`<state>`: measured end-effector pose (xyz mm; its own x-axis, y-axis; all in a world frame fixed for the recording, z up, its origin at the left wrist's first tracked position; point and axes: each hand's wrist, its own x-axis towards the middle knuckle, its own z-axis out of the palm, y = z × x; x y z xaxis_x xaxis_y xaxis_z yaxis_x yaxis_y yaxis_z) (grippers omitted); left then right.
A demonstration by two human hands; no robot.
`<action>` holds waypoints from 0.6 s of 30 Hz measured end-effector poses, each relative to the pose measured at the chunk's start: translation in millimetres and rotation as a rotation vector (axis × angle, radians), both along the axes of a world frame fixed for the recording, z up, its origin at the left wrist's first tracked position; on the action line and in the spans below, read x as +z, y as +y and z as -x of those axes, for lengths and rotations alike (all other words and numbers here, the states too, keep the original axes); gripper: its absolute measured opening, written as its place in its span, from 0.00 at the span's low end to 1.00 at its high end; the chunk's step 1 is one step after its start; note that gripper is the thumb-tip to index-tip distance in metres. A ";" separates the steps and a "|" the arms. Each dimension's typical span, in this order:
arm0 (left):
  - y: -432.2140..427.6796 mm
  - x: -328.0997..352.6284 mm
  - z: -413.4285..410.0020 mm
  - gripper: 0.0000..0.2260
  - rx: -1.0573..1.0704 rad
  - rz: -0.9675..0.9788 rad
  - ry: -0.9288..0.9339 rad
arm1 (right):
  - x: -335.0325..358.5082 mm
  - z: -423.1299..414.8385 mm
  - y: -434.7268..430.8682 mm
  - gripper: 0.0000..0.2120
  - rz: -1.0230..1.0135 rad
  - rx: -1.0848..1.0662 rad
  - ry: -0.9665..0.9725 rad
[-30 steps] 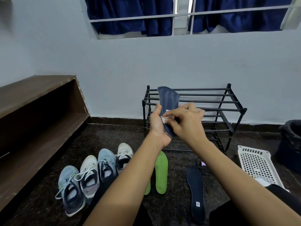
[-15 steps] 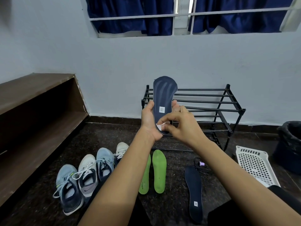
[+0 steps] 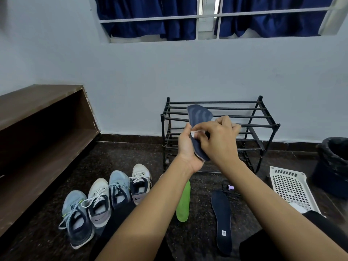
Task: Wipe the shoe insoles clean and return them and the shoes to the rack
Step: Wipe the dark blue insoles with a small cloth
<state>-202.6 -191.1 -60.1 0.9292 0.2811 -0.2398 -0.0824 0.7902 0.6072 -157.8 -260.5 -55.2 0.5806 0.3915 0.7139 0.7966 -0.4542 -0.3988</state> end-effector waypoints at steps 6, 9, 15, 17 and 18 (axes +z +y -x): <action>18.5 3.5 -1.3 0.27 0.058 -0.033 -0.013 | 8.4 3.5 -0.5 0.08 0.108 0.223 0.180; 33.1 7.0 -0.7 0.24 0.117 -0.065 -0.041 | 14.7 5.0 -4.1 0.09 0.177 0.385 0.280; 28.7 6.4 -1.1 0.26 0.117 -0.043 -0.021 | 16.5 2.8 -9.4 0.10 0.238 0.357 0.321; 23.5 4.1 -2.8 0.29 0.093 -0.035 -0.019 | 13.8 1.8 -9.7 0.08 0.188 0.298 0.292; 20.9 3.2 -3.1 0.30 0.078 -0.030 -0.011 | 12.3 0.9 -9.4 0.07 0.159 0.268 0.264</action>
